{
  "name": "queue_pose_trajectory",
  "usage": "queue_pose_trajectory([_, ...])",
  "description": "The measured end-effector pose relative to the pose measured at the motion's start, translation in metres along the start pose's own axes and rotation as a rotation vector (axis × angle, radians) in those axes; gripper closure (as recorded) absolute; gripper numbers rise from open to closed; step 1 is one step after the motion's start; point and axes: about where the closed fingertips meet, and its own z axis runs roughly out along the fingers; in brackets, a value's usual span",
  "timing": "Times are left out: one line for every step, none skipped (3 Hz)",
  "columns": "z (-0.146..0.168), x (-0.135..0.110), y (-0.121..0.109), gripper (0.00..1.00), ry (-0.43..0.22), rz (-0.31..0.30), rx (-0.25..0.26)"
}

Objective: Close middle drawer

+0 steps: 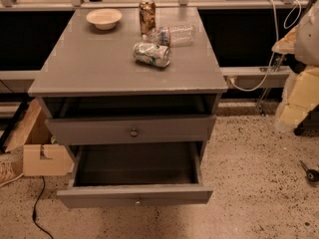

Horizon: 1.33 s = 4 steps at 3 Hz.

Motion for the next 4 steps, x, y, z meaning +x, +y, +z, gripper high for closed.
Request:
queue_pose_trajectory([0.006, -0.001, 0.002, 0.0, -0.008, 0.011, 0.001])
queue_pose_trajectory([0.05, 0.0, 0.015, 0.0, -0.047, 0.082, -0.035])
queue_pose_trajectory([0.118, -0.008, 0.033, 0.0, -0.111, 0.216, -0.048])
queue_pose_trajectory([0.118, -0.008, 0.033, 0.0, -0.111, 0.216, -0.048])
